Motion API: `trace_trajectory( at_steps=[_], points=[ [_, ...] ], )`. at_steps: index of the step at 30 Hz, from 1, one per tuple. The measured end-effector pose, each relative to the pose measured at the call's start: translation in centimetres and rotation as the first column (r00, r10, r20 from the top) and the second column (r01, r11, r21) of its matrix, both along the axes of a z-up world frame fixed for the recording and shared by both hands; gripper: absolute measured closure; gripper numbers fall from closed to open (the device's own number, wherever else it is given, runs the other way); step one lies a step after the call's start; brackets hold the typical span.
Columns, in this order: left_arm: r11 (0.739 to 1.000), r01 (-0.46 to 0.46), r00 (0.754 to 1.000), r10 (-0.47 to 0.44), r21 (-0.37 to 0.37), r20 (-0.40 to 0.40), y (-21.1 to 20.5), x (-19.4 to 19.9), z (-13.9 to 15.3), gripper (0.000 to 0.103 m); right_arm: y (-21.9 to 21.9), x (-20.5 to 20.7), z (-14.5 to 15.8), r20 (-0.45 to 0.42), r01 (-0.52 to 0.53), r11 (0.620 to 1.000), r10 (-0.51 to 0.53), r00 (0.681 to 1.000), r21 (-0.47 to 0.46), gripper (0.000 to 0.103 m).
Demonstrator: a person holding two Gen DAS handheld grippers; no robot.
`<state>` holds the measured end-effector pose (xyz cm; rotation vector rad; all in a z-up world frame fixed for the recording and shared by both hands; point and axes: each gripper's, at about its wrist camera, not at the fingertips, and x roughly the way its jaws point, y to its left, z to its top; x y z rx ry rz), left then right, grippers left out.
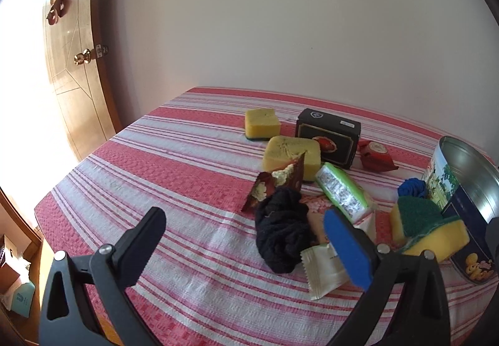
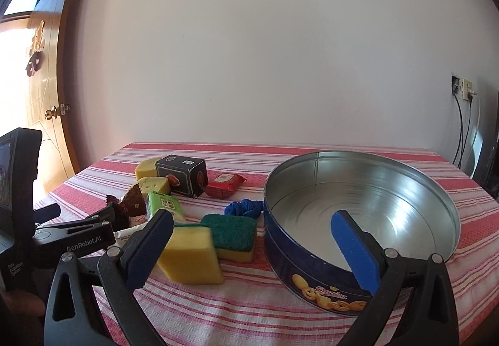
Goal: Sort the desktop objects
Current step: 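Grasp the yellow-green sponge with the right gripper while the left gripper approaches the white snack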
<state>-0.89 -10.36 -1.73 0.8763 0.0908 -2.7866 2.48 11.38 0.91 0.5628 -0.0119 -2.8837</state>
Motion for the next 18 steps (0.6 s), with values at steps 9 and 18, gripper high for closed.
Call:
trace_trajectory(
  at_steps=[9,18],
  points=[
    [0.997,0.072,0.997,-0.072,-0.022,-0.012,-0.8,0.2,0.1,0.001,-2.3,-1.3,-1.6,0.116,-0.136,0.991,0.135,0.984,0.003,0.001],
    [0.982,0.174,0.985,-0.174,-0.073,0.007,-1.2,0.8,0.2,0.001,-5.6,-4.7,-3.2,0.259,-0.191,0.979,0.166,0.951,0.072,0.03]
  ],
)
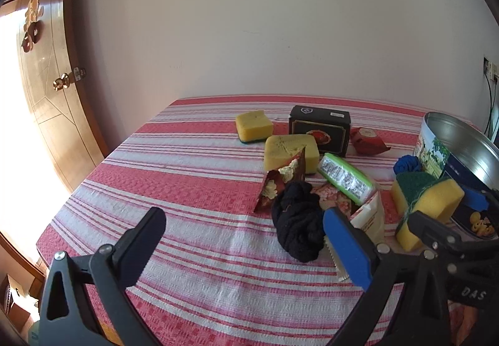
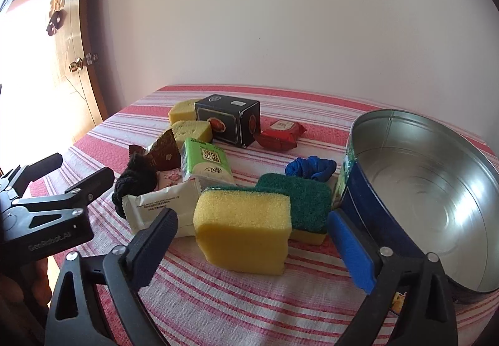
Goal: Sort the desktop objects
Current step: 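Grasp the yellow-green sponge with the right gripper while the left gripper approaches the white snack, then lift the sponge with the right gripper while the left gripper grasps the white wrapped snack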
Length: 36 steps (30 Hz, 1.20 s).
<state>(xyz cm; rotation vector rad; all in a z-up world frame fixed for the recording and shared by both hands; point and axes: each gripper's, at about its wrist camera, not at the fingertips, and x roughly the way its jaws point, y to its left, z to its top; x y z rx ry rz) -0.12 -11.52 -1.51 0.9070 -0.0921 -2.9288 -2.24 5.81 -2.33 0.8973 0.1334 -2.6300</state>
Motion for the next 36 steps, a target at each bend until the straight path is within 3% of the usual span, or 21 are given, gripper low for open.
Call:
trace_trajectory(
  at_steps=[1,2,5,8,16,19,21,23,28,30,33,36],
  points=[
    [1.0,0.018,1.0,-0.018,-0.006,0.004,0.0,0.1,0.0,0.001,-0.2,-0.3,-0.3,0.019,-0.01,1.0,0.01,1.0,0.002,0.042],
    [0.999,0.034,0.999,-0.034,-0.018,0.007,0.2,0.3,0.1,0.001,-0.2,-0.6,-0.4,0.032,-0.025,1.0,0.025,0.999,-0.007,0.045],
    [0.996,0.07,0.998,-0.07,-0.06,0.009,0.8,0.5,0.6,0.001,-0.3,-0.6,-0.3,0.029,-0.028,1.0,0.028,0.999,0.004,0.045],
    [0.991,0.125,0.992,-0.124,-0.048,0.022,1.8,0.6,1.1,0.009,0.5,-0.1,-0.1,0.026,-0.03,0.999,0.031,0.999,-0.031,0.046],
    [0.951,0.266,0.964,-0.258,-0.158,0.069,8.1,-0.7,0.9,0.009,5.4,3.5,4.1,-0.17,0.086,0.989,-0.106,0.98,-0.12,0.046],
    [0.929,0.307,0.949,-0.283,-0.204,0.139,10.0,-1.9,-0.3,0.018,6.0,4.0,4.3,-0.191,0.1,0.988,-0.122,0.974,-0.121,0.045],
    [0.931,0.31,0.941,-0.271,-0.194,0.204,10.3,-2.8,-1.5,0.034,6.3,3.9,4.2,-0.178,0.094,0.988,-0.116,0.977,-0.126,0.045],
    [0.938,0.306,0.93,-0.26,-0.16,0.258,10.1,-3.5,-2.7,0.042,6.4,3.8,4.1,-0.169,0.089,0.987,-0.111,0.979,-0.132,0.045],
    [0.949,0.295,0.931,-0.259,-0.109,0.258,9.7,-3.2,-2.9,0.054,6.1,3.6,3.9,-0.156,0.079,0.988,-0.1,0.983,-0.133,0.045],
    [0.96,0.269,0.94,-0.244,-0.075,0.237,9.2,-3.3,-2.6,0.068,6.1,3.8,3.9,-0.16,0.079,0.988,-0.1,0.982,-0.135,0.045],
    [0.971,0.24,0.948,-0.235,0.004,0.216,8.1,-3.2,-2.1,0.071,6.0,3.9,3.9,-0.167,0.082,0.987,-0.104,0.98,-0.136,0.045],
    [0.976,0.218,0.959,-0.216,0.009,0.181,7.7,-3.0,-1.4,0.071,6.0,4.0,3.8,-0.17,0.08,0.987,-0.103,0.98,-0.136,0.045]
  ],
)
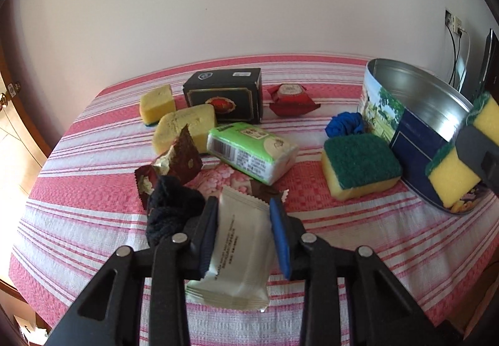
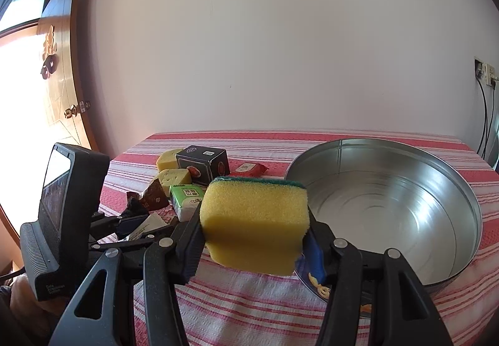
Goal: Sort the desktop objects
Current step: 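Lift the sponge with the right gripper while the left gripper grasps the white wrapped snack, then carry both items over the silver tin and open both grippers to drop them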
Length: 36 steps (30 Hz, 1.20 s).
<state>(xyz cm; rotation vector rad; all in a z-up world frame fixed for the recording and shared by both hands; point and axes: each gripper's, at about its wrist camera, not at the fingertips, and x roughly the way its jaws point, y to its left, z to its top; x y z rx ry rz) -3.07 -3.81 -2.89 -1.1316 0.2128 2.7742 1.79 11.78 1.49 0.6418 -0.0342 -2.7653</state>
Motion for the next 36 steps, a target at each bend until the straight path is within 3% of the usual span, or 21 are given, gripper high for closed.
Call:
trace_trajectory(
  at_steps=[9,18,27,36],
  points=[
    [0.998,-0.036,0.996,0.039,0.044,-0.085,-0.5,0.8,2.8,0.071,0.3,0.5,0.4,-0.027,0.005,1.0,-0.006,1.0,-0.009,0.045],
    [0.998,0.021,0.981,-0.009,0.057,-0.194,2.5,1.3,6.3,0.071,2.8,0.9,1.7,-0.078,0.085,0.996,-0.088,0.993,-0.038,0.045],
    [0.993,0.096,0.971,-0.078,0.073,-0.226,6.4,1.2,7.8,0.071,6.2,1.0,2.2,-0.094,0.188,0.98,-0.193,0.977,-0.061,0.045],
    [0.981,0.172,0.96,-0.146,0.091,-0.237,10.1,0.4,8.8,0.071,9.8,1.1,3.4,-0.131,0.316,0.947,-0.321,0.938,-0.054,0.045]
  ],
)
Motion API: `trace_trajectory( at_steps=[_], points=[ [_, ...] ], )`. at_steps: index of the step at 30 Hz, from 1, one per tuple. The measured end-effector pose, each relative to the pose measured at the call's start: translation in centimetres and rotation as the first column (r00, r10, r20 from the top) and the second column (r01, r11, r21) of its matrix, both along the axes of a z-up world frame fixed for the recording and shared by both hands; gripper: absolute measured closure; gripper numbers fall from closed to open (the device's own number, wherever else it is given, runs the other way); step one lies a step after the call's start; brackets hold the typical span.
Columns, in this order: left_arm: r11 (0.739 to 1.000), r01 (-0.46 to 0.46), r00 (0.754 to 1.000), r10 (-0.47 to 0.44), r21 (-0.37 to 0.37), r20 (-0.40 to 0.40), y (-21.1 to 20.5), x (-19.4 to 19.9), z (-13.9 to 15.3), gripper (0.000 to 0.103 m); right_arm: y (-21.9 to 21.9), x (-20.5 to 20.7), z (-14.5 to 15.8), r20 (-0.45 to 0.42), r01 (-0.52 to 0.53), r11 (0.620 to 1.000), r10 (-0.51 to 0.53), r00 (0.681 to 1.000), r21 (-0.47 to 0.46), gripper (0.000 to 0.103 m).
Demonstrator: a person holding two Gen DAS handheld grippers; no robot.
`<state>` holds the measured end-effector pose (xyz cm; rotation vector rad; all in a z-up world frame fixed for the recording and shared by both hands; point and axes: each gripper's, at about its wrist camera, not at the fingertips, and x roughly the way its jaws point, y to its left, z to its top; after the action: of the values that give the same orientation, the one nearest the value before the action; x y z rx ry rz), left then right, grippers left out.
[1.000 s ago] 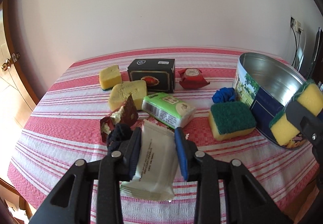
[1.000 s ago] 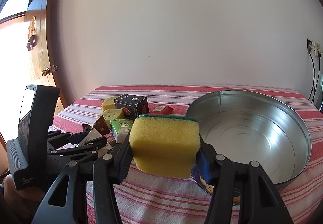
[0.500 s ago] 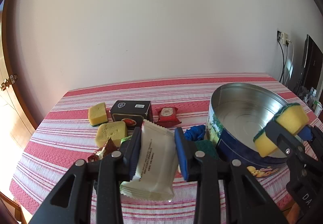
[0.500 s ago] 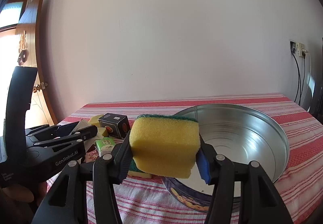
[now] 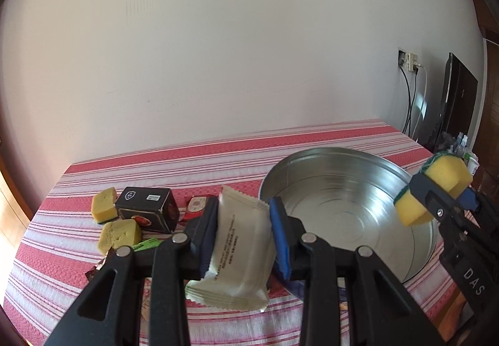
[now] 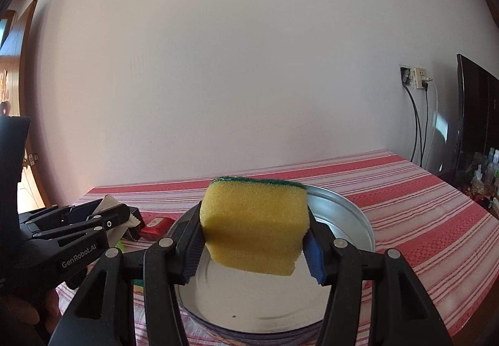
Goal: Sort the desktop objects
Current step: 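Carry both items over the silver tin and open both grippers to drop them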
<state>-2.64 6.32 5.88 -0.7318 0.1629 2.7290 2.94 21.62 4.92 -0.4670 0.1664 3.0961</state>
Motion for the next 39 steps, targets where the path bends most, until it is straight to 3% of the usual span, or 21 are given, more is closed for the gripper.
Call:
trace_trajectory(
  at_steps=[11,21,29,31,33,34,36,39],
  points=[
    [0.998,0.054,0.998,-0.053,-0.015,0.041,5.5,-1.1,-0.4,0.071,3.8,-2.9,0.0,0.075,0.106,0.994,-0.109,0.991,0.038,0.045],
    [0.996,0.077,0.993,-0.074,-0.033,0.088,9.2,-2.6,-1.5,0.071,6.3,-6.7,-1.8,0.22,0.103,0.995,-0.1,0.97,-0.004,0.045],
    [0.995,0.077,0.99,-0.068,-0.069,0.127,10.6,-4.0,-3.0,0.07,6.3,-8.2,-2.8,0.248,0.106,0.994,-0.108,0.963,0.023,0.044],
    [0.994,0.071,0.989,-0.06,-0.08,0.136,10.8,-4.3,-3.4,0.069,6.6,-8.4,-3.0,0.258,0.106,0.994,-0.106,0.96,0.014,0.039],
    [0.993,0.058,0.99,-0.044,-0.098,0.136,10.9,-4.4,-3.7,0.058,6.8,-8.3,-3.2,0.259,0.116,0.993,-0.112,0.959,-0.001,0.026],
    [0.993,0.045,0.991,-0.031,-0.105,0.129,10.9,-4.4,-3.8,0.053,6.9,-8.2,-3.2,0.253,0.127,0.992,-0.122,0.96,-0.006,0.026],
    [0.994,0.009,0.994,0.003,-0.109,0.107,10.7,-4.5,-3.8,0.029,7.3,-8.0,-3.1,0.241,0.142,0.99,-0.135,0.961,-0.012,0.026],
    [0.996,-0.015,0.996,0.022,-0.086,0.089,9.8,-4.4,-3.7,0.012,7.6,-7.5,-3.0,0.226,0.146,0.989,-0.134,0.965,-0.038,0.026]
  ],
)
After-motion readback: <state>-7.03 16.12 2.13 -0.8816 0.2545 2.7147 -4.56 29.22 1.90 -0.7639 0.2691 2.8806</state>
